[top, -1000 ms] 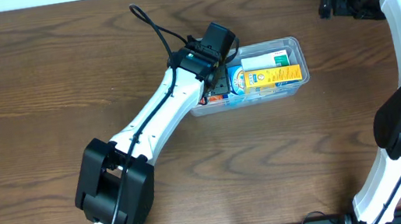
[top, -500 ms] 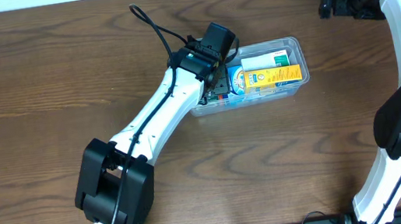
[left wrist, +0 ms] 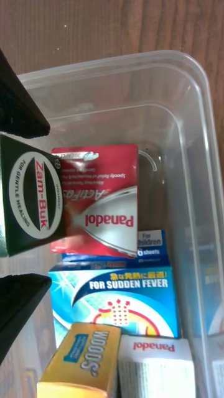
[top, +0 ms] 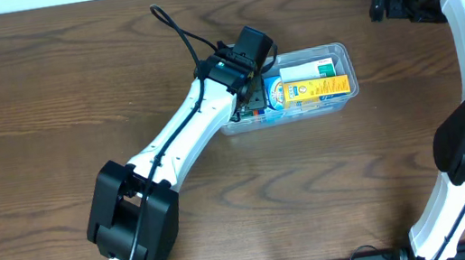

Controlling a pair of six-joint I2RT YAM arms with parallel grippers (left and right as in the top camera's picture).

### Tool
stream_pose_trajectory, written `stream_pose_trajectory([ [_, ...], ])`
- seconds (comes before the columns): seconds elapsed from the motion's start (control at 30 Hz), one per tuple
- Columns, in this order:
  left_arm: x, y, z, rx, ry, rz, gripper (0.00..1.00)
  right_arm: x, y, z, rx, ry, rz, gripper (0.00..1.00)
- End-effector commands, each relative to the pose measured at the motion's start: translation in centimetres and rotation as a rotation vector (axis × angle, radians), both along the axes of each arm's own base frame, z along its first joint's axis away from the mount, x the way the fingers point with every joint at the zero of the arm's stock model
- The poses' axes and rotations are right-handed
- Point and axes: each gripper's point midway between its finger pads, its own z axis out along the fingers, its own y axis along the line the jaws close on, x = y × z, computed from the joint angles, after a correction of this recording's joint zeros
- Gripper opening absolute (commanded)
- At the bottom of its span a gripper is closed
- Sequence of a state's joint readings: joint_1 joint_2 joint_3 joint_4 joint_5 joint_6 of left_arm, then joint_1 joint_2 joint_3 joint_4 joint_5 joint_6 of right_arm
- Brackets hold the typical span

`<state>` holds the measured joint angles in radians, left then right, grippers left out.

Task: Pack container
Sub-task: 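Lower the Zam-Buk box into the container beside the red box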

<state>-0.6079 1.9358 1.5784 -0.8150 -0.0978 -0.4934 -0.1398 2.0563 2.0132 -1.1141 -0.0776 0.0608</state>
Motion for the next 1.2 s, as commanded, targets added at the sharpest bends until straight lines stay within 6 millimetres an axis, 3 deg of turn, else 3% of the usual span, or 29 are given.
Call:
stream_pose_trajectory([
  [0.0, -0.4, 0.6, 0.2, 0.019, 0.007, 0.014, 0.98, 0.2, 0.1, 0.5, 0.004, -0.013, -0.009, 0.99],
  [0.3, -1.3, 1.2, 2.3, 0.011, -0.004, 0.014, 0.98, 0.2, 0.1, 0.5, 0.004, -0.013, -0.009, 0.99],
  [0.7, -1.5, 0.7, 2.3, -0.018, 0.010, 0.003, 0.98, 0.2, 0.1, 0.5, 0.004, -0.013, -0.009, 0.99],
  [0.87, -2.8, -0.4, 2.0, -0.079, 0.078, -0.035, 0.98, 0.2, 0.1, 0.5, 0.004, -0.013, -0.009, 0.99],
  [1.17, -3.9, -0.2, 1.7, -0.073, 0.126, -0.041, 0.98, 0.2, 0.1, 0.5, 0.004, -0.013, -0.009, 0.99],
])
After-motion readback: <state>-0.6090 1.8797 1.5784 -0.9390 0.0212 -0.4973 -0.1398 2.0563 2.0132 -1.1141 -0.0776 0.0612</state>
